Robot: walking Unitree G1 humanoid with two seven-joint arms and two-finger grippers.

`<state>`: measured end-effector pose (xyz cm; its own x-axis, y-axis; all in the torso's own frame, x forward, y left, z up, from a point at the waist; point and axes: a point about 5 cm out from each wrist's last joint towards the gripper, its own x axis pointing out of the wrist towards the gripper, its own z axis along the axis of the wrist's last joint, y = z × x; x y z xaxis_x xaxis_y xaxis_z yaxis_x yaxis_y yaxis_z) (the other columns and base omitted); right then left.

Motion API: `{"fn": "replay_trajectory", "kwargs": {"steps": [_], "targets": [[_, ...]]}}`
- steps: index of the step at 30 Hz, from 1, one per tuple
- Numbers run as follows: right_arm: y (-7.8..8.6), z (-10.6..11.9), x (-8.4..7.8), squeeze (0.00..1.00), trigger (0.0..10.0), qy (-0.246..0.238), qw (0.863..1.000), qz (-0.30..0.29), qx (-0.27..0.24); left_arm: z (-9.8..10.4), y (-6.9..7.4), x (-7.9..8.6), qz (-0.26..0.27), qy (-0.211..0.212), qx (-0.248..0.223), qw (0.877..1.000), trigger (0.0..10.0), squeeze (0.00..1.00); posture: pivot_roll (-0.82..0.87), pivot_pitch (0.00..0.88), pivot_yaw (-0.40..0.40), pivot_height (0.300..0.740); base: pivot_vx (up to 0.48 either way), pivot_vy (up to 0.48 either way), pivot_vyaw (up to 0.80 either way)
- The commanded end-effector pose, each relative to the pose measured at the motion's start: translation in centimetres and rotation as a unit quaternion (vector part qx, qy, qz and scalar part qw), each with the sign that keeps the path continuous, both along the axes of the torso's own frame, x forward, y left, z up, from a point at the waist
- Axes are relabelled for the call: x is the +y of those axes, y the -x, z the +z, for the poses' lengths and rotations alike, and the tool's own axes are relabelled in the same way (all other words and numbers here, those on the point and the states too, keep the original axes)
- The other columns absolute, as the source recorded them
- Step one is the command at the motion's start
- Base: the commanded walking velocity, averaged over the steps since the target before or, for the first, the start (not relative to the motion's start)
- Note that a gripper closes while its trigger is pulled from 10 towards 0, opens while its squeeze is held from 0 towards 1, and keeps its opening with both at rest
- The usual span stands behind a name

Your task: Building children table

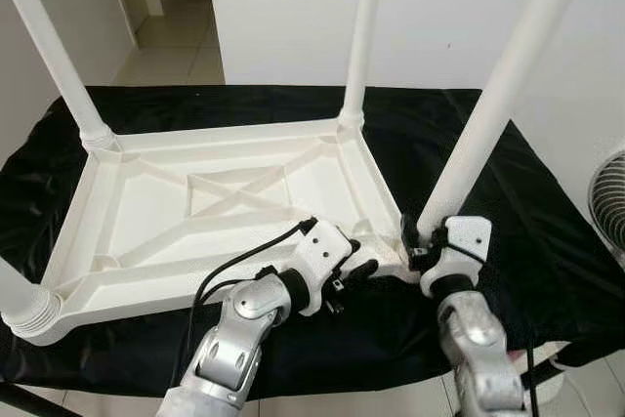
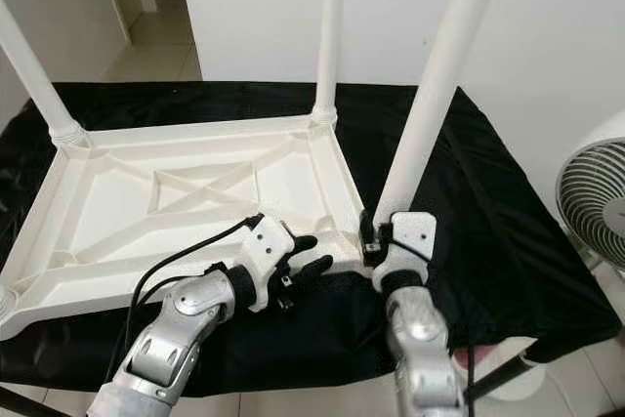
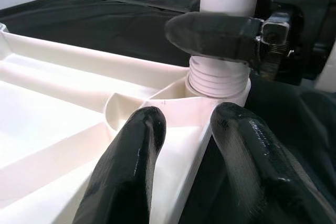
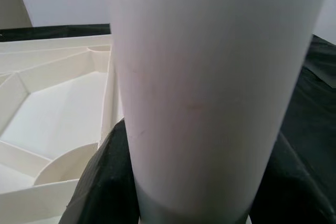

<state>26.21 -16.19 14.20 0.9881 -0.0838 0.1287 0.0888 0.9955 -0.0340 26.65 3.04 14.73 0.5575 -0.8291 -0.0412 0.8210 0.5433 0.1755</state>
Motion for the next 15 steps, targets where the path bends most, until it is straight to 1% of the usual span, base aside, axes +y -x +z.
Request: {"fn": "replay_trajectory", "kwargs": {"steps": [1, 2, 3, 4, 5, 6, 7, 8, 9, 10, 11, 12, 15], "targets": [[0.5, -0.8, -0.5, 0.0, 0.0, 0.005, 0.999, -0.028, 0.027, -0.3, -0.2, 0.2, 0.024, 0.001, 0.002, 1.0, 10.0, 0.0, -0.04, 0.02, -0.008, 0.74, 0.0, 0.0, 0.0], [0.5, -0.8, -0.4, 0.0, 0.0, 0.002, 0.999, -0.028, 0.027, -0.3, -0.3, 0.3, 0.025, 0.001, 0.002, 1.0, 10.0, 0.0, -0.05, 0.017, -0.006, 0.74, 0.0, 0.0, 0.0], [0.4, -0.7, -0.5, 0.0, 4.3, -0.01, 0.999, -0.028, 0.03, -0.2, -0.3, 0.3, 0.026, 0.002, 0.002, 1.0, 10.0, 0.0, -0.04, 0.015, -0.006, 0.74, 0.0, 0.0, 0.0], [0.4, -0.7, -0.5, 0.0, 4.3, -0.01, 0.999, -0.028, 0.03, -0.2, -0.3, 0.3, 0.026, 0.002, 0.002, 1.0, 10.0, 0.0, -0.04, 0.015, -0.006, 0.74, 0.0, 0.0, 0.0], [0.4, -0.6, -0.6, 0.0, 10.0, -0.012, 0.999, -0.029, 0.033, -0.2, -0.3, 0.3, 0.025, 0.002, 0.002, 1.0, 10.0, 0.0, -0.04, 0.015, -0.006, 0.74, 0.0, 0.0, 0.0], [0.1, -0.5, -0.7, 0.0, 10.0, -0.009, 0.999, -0.006, 0.03, -0.2, -0.3, 0.3, 0.025, 0.001, 0.002, 1.0, 10.0, 0.0, -0.04, 0.012, -0.005, 0.74, 0.0, 0.0, 0.0], [0.1, -0.5, -0.7, 0.0, 10.0, -0.009, 0.999, -0.006, 0.03, -0.2, -0.3, 0.3, 0.025, 0.001, 0.002, 1.0, 10.0, 0.0, -0.04, 0.012, -0.005, 0.74, 0.0, 0.0, 0.0], [-0.2, -0.4, -0.8, 0.22, 10.0, -0.003, 0.999, 0.02, 0.027, -0.2, -0.3, 0.3, 0.024, 0.001, 0.001, 1.0, 10.0, 0.0, -0.04, 0.01, -0.004, 0.74, 0.0, 0.0, 0.0], [-0.2, -0.4, -0.8, 0.22, 10.0, -0.003, 0.999, 0.02, 0.027, -0.2, -0.3, 0.3, 0.024, 0.001, 0.001, 1.0, 10.0, 0.0, -0.04, 0.01, -0.004, 0.74, 0.0, 0.0, 0.0], [-0.5, -0.2, -0.7, 1.0, 10.0, 0.006, 0.998, 0.061, 0.03, -0.2, -0.3, 0.2, 0.023, 0.001, 0.001, 1.0, 10.0, 0.0, -0.04, 0.01, -0.005, 0.74, 0.0, 0.0, 0.0], [-0.7, -0.1, -0.7, 1.0, 10.0, 0.011, 0.996, 0.088, 0.033, -0.1, -0.4, 0.2, 0.023, 0.001, 0.0, 1.0, 10.0, 0.0, -0.04, 0.008, -0.006, 0.74, 0.0, 0.0, 0.0], [-0.7, -0.1, -0.7, 1.0, 10.0, 0.011, 0.996, 0.088, 0.033, -0.1, -0.4, 0.2, 0.023, 0.001, 0.0, 1.0, 10.0, 0.0, -0.04, 0.008, -0.006, 0.74, 0.0, 0.0, 0.0], [-1.1, 0.9, -0.6, 1.0, 10.0, 0.035, 0.984, 0.174, 0.021, -0.1, -0.4, 0.3, 0.024, 0.0, -0.001, 1.0, 10.0, 0.0, -0.03, 0.005, -0.016, 0.74, 0.0, 0.0, 0.0]]}}
